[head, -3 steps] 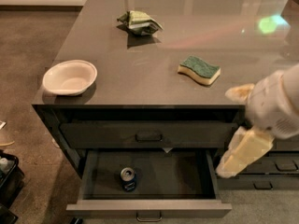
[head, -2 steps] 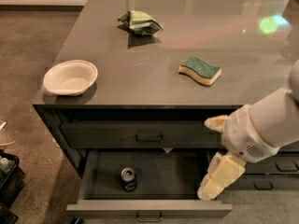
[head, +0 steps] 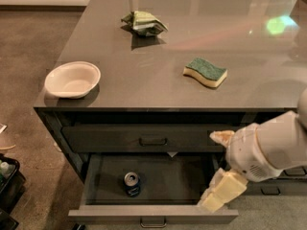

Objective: Pick pepsi can from middle drawer and place on counter

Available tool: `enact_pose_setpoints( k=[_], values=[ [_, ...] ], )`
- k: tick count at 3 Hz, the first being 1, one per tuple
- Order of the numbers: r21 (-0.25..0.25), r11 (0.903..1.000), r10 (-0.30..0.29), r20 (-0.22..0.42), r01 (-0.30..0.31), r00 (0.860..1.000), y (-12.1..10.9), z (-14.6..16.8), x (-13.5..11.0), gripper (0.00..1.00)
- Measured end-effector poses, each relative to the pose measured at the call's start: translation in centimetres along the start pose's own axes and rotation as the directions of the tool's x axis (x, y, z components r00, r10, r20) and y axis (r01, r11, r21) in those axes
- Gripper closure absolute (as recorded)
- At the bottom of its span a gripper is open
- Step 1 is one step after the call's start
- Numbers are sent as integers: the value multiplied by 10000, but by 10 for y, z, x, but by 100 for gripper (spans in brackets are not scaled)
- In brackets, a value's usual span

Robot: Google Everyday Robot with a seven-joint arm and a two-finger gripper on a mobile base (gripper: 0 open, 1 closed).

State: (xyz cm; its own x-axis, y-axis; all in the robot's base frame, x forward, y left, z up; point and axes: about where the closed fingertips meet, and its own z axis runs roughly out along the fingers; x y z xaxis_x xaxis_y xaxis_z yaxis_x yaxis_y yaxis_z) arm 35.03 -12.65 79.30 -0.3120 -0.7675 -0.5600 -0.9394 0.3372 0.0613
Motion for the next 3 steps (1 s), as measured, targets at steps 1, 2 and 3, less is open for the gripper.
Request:
enact_pose_setpoints(
  k=[1, 2, 3],
  values=[
    [18, 9996, 294, 811, -297, 9963, 5, 55, 10, 0],
    [-81, 9996, 261, 1225, -253, 9921, -12, 119, 9, 0],
    [391, 9985, 330, 1393, -388, 9897, -27, 121, 8, 0]
  ],
)
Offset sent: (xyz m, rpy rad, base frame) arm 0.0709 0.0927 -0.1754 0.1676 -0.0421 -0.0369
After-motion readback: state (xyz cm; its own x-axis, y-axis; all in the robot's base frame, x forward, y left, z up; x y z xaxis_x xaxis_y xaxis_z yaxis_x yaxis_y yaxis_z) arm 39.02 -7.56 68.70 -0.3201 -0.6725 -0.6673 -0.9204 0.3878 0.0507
